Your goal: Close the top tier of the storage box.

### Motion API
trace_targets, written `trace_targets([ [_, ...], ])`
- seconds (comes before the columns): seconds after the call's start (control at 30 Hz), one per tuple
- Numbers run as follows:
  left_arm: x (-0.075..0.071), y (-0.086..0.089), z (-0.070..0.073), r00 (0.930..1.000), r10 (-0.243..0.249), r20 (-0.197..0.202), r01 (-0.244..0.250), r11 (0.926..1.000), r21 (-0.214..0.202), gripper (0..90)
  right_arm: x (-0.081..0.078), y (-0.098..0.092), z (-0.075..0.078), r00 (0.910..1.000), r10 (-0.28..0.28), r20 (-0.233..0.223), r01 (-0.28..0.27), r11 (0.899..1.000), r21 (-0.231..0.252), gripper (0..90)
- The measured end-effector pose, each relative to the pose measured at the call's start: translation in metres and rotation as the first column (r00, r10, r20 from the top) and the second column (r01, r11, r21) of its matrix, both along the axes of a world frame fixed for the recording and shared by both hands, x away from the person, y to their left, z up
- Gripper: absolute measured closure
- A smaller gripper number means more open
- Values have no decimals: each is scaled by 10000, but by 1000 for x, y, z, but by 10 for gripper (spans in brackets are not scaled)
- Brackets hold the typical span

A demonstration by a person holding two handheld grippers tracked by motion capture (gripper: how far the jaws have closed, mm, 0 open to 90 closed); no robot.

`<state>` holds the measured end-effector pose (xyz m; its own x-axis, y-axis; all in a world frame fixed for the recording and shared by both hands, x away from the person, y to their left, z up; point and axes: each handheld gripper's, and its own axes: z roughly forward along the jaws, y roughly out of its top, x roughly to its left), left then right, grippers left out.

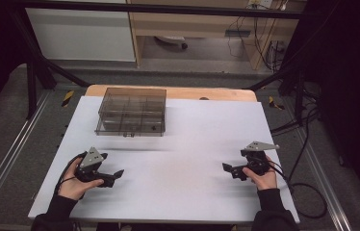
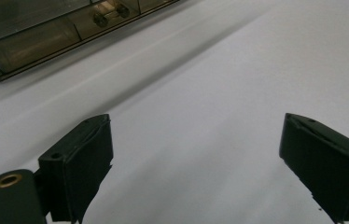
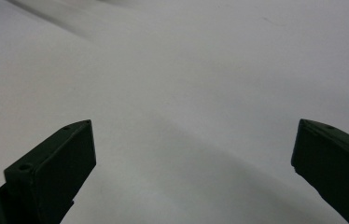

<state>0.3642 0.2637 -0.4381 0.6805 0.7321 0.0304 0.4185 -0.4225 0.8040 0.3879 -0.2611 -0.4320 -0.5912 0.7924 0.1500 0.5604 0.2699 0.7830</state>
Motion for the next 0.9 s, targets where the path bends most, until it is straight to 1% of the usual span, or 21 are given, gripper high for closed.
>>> trace_targets([
  [0.2,1,0,1,9999,127,-45,-127,9999,-40,109,-1,-4,-3,10000,10,-16,-10,10000,-40,7],
  [0.37,3,2,4,9997,244,-92,-245,9996,-117,135,-2,-3,-2,10000,66,-33,-66,10000,-41,7],
  [0.53,4,3,7,9992,381,-71,-382,9991,-181,166,-2,-3,-3,10000,75,46,-74,9999,-81,7],
  [0.67,6,4,8,9989,459,-115,-460,9988,-172,188,-3,-3,-3,10000,91,31,-91,9999,-132,7],
  [0.83,8,6,10,9984,562,-52,-563,9982,-190,216,-4,-5,-2,9999,70,74,-70,9999,-98,7],
  [0.9,8,7,12,9981,623,-24,-623,9977,-266,242,-4,-4,-3,9999,89,52,-88,9999,-117,7],
])
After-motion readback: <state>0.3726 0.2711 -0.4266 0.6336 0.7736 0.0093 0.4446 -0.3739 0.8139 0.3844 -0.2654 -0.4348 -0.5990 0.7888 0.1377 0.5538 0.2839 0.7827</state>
